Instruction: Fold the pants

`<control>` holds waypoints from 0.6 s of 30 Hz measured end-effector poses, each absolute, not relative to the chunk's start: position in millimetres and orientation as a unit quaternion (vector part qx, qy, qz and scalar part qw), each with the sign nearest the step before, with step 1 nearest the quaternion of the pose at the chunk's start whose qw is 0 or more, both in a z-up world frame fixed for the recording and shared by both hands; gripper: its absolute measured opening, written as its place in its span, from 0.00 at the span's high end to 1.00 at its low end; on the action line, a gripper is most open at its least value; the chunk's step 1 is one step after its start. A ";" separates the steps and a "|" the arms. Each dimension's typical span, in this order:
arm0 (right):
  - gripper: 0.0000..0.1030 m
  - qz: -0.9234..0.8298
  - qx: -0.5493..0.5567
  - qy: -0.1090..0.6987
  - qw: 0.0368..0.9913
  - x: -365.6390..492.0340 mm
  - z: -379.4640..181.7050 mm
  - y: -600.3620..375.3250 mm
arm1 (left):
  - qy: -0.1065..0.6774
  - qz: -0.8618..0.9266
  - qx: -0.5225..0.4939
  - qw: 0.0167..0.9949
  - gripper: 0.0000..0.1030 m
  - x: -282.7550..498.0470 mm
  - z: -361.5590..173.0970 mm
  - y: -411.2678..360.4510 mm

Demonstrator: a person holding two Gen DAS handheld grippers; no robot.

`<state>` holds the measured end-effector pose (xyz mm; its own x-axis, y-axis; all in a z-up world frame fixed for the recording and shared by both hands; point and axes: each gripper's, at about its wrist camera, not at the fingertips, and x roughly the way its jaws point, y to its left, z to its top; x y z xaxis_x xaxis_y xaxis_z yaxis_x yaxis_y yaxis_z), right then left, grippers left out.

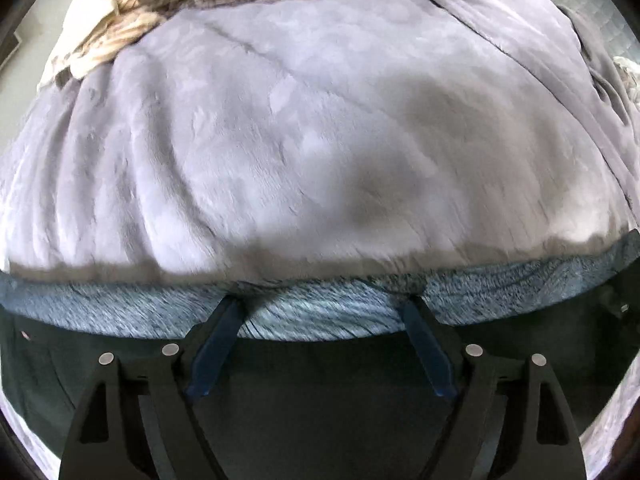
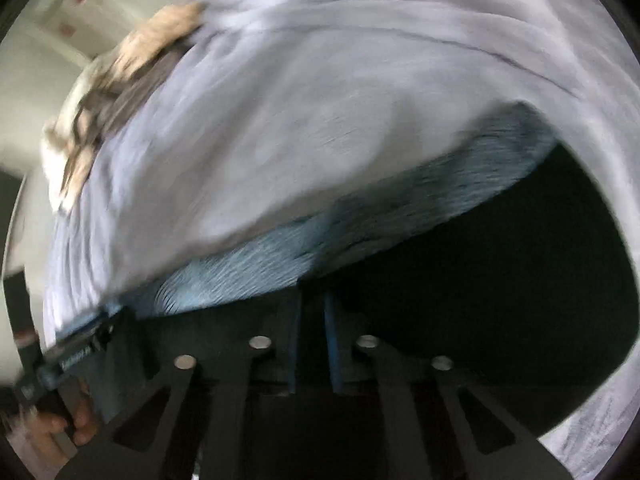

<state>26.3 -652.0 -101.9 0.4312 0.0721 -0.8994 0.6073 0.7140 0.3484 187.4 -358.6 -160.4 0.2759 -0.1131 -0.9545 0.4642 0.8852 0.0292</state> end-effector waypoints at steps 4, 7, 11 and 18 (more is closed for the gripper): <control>0.81 -0.230 0.371 0.483 0.759 -8.7 -81.2 -690.6 | 0.578 -0.182 0.148 0.781 0.18 190.4 -142.4 -343.4; 0.55 -0.220 0.426 0.453 0.752 -50.8 -66.2 -701.4 | 0.564 -0.196 0.171 0.784 0.18 178.5 -125.7 -321.0; 0.50 -0.155 0.529 0.427 0.717 -92.7 -73.8 -686.2 | 0.566 -0.181 0.219 0.774 0.18 153.8 -126.7 -273.3; 0.50 -0.018 0.594 0.442 0.672 -81.7 -100.7 -597.3 | 0.616 -0.102 0.167 0.763 0.18 144.2 -137.7 -186.3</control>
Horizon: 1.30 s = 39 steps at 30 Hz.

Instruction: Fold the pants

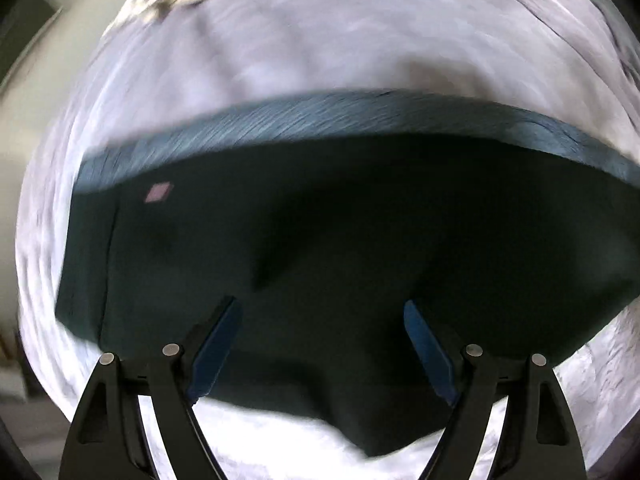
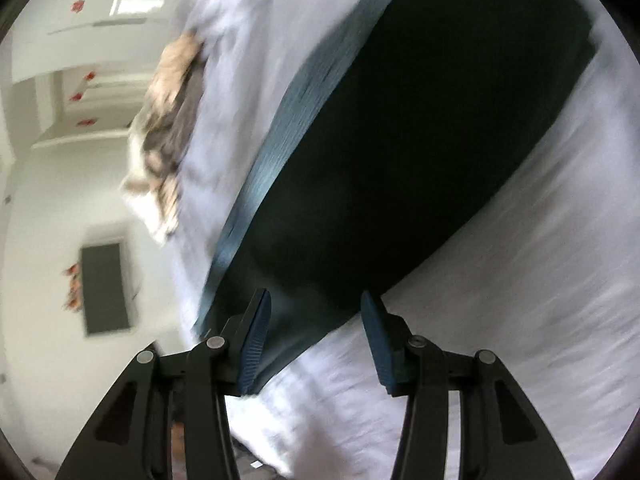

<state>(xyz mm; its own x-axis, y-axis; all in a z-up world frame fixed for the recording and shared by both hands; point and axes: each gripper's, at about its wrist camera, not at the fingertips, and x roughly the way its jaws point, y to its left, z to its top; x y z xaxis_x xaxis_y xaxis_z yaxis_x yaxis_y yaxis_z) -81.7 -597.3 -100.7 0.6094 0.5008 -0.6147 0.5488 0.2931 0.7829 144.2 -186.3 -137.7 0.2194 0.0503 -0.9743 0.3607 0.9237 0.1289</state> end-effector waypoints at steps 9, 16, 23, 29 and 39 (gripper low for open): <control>0.50 0.118 0.596 0.502 0.616 3.9 -136.1 -438.8 | 0.594 -0.068 0.155 0.787 0.18 172.1 -121.0 -126.0; 0.50 0.127 0.600 0.515 0.598 30.7 -161.0 -375.0 | 0.606 -0.083 0.138 0.779 0.13 185.1 -150.5 -75.7; 0.56 0.090 0.602 0.521 0.599 34.6 -160.2 -371.8 | 0.602 -0.132 0.152 0.773 0.11 178.0 -154.4 -66.5; 0.92 0.052 0.518 0.536 0.665 34.4 -132.6 -364.1 | 0.598 -0.159 0.159 0.769 0.11 179.8 -161.2 -48.7; 0.86 0.012 0.459 0.563 0.687 10.7 -99.8 -393.4 | 0.599 -0.168 0.158 0.767 0.13 175.0 -139.1 -53.7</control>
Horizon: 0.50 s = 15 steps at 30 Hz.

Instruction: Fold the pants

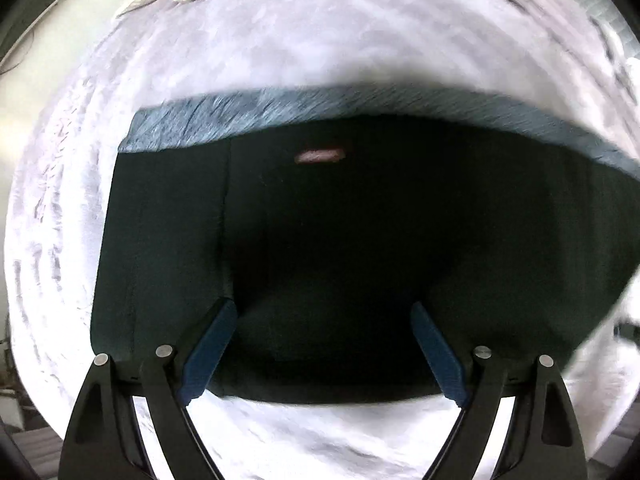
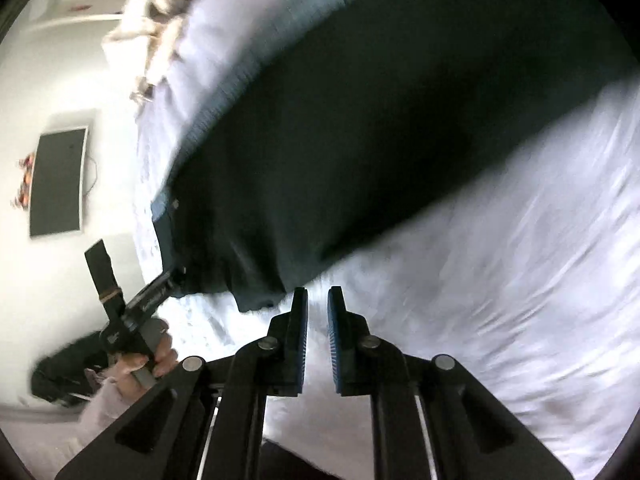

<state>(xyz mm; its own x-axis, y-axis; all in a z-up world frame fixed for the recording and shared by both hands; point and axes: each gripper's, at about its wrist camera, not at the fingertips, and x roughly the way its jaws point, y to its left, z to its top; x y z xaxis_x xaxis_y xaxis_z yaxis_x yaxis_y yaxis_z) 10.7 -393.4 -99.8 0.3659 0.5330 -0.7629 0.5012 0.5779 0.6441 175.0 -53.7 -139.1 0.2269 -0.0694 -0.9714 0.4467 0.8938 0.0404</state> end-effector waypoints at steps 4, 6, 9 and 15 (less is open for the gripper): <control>0.84 -0.021 0.385 0.551 0.740 37.3 -71.3 -419.9 | 0.580 -0.223 0.162 0.767 0.12 170.2 -128.9 -95.9; 0.84 -0.040 0.370 0.570 0.732 49.1 -83.9 -424.8 | 0.580 -0.229 0.183 0.760 0.12 165.3 -141.6 -120.0; 0.88 -0.058 0.359 0.607 0.707 42.9 -116.9 -423.2 | 0.589 -0.212 0.234 0.744 0.12 153.5 -170.5 -138.2; 0.86 -0.056 0.380 0.627 0.678 4.5 -121.8 -422.4 | 0.591 -0.214 0.238 0.740 0.12 157.5 -163.0 -116.7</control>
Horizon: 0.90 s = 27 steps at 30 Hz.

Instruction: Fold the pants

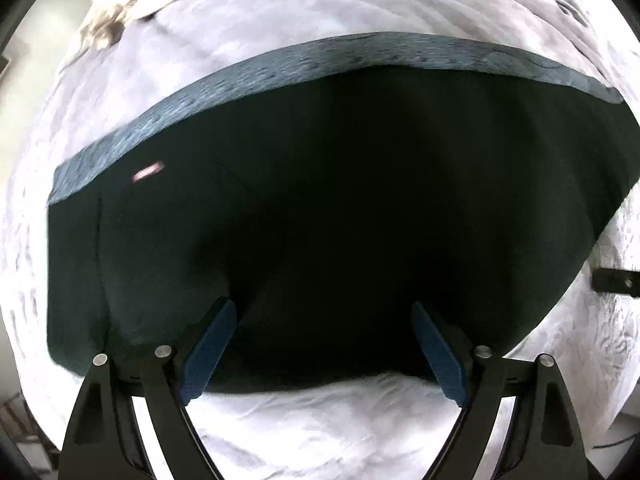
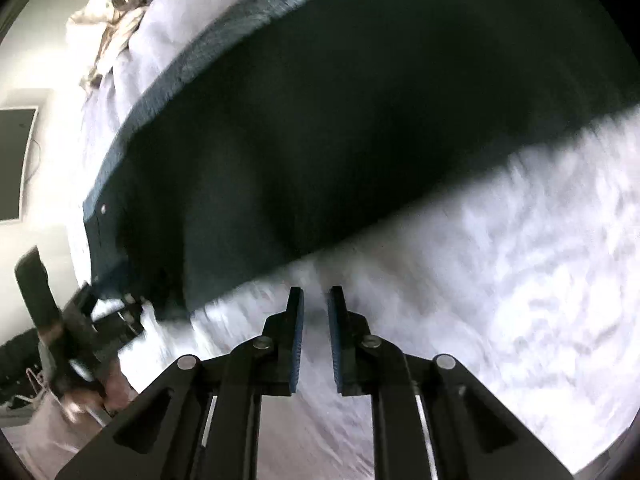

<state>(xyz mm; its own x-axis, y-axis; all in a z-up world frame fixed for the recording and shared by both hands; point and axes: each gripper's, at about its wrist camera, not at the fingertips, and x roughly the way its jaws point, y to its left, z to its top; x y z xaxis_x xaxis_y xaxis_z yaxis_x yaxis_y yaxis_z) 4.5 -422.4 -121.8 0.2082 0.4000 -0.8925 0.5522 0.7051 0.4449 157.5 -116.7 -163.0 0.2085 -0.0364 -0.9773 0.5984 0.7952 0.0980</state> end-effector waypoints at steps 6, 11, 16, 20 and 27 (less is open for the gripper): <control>0.82 -0.105 0.417 0.581 0.691 -25.2 -95.8 -486.3 | 0.613 -0.181 0.209 0.740 0.12 163.3 -154.6 -91.6; 0.58 -0.177 0.435 0.533 0.704 -39.9 -71.7 -557.3 | 0.610 -0.158 0.222 0.744 0.12 140.1 -137.9 -101.3; 0.54 -0.193 0.463 0.517 0.694 -53.0 -64.5 -592.9 | 0.621 -0.130 0.221 0.741 0.12 115.9 -125.0 -108.1; 0.53 -0.147 0.446 0.547 0.693 -40.6 -67.4 -573.8 | 0.623 -0.102 0.195 0.751 0.12 116.8 -106.0 -83.2; 0.53 0.008 0.372 0.574 0.729 41.5 -44.7 -475.2 | 0.606 -0.069 0.149 0.778 0.12 140.4 -76.0 -10.4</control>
